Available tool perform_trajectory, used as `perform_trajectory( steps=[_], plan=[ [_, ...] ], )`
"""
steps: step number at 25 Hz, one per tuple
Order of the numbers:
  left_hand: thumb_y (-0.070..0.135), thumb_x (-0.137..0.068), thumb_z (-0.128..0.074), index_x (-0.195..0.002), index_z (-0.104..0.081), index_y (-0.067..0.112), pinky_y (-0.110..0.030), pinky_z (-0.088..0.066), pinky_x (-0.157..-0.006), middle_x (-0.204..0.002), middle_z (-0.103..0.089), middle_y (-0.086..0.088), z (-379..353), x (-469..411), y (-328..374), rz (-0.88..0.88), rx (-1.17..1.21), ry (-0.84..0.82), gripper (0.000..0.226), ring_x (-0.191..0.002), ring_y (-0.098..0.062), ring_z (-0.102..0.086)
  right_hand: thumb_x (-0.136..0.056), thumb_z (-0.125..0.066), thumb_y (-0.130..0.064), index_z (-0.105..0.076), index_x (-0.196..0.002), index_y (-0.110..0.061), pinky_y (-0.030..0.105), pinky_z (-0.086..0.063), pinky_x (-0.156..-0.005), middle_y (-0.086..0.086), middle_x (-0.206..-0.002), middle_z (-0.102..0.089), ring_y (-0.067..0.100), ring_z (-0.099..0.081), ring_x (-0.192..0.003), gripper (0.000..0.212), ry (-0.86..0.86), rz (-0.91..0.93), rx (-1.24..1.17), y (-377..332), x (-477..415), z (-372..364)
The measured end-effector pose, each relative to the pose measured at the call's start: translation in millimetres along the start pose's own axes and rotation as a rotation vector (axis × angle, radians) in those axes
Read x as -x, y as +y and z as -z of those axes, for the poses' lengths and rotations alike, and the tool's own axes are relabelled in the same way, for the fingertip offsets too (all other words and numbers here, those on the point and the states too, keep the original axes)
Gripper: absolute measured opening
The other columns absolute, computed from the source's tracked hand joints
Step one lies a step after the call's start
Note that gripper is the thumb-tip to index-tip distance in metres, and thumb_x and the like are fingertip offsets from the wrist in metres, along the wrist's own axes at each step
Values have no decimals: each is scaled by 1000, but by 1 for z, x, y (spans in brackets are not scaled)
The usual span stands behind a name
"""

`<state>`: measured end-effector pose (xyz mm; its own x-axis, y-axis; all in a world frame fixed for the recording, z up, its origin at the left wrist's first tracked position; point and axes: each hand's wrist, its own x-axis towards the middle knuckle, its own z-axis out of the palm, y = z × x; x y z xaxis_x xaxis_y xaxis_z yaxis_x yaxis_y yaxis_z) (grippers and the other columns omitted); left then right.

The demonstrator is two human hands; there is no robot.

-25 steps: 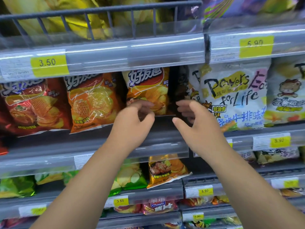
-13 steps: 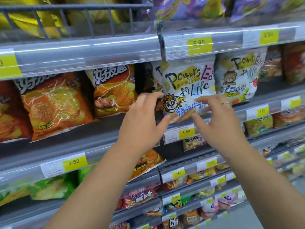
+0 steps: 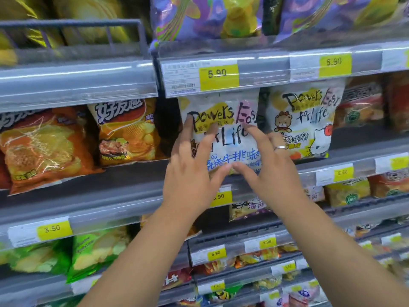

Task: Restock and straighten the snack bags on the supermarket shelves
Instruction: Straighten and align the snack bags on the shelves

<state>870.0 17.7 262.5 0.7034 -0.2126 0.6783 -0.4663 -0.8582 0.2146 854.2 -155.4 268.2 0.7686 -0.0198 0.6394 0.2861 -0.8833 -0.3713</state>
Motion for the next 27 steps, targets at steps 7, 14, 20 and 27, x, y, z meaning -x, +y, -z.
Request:
perform_trajectory(
  steps=[7,14,20,27],
  plan=[
    [44,-85,-63,-145,-27,30,-51,-49,-94,-159,-10,-10,-9,-3,16,84,122,150,72,-144,-28,-23,-89,-62,-47,-33,-143,-35,30,-43,-69,2,-114,-50,20,-57,-88,63,-227,115,-153,26,-18,14],
    [68,-74,-57,-148,-5,48,-54,-42,-105,-160,10,-4,-22,-17,57,291,-40,93,93,-146,-27,-6,-83,-65,-34,-46,-131,-20,53,-37,-96,22,-129,-44,29,-35,-114,54,363,106,-151,97,-28,51],
    [68,-85,-45,-151,-24,41,-66,-11,-113,-161,-3,-6,-34,-24,61,118,-363,219,75,-147,-41,-3,-85,-36,-73,-15,-150,-42,66,-6,-110,24,-159,-3,44,1,-144,75,150,72,106,105,-39,32],
    [65,-96,-25,-153,-18,41,-69,-12,-113,-164,-6,-7,-48,-38,58,89,-430,246,62,-148,-45,-2,-93,-17,-67,-12,-152,-39,64,-13,-111,17,-161,-1,42,1,-146,65,239,99,136,101,-48,17]
  ],
)
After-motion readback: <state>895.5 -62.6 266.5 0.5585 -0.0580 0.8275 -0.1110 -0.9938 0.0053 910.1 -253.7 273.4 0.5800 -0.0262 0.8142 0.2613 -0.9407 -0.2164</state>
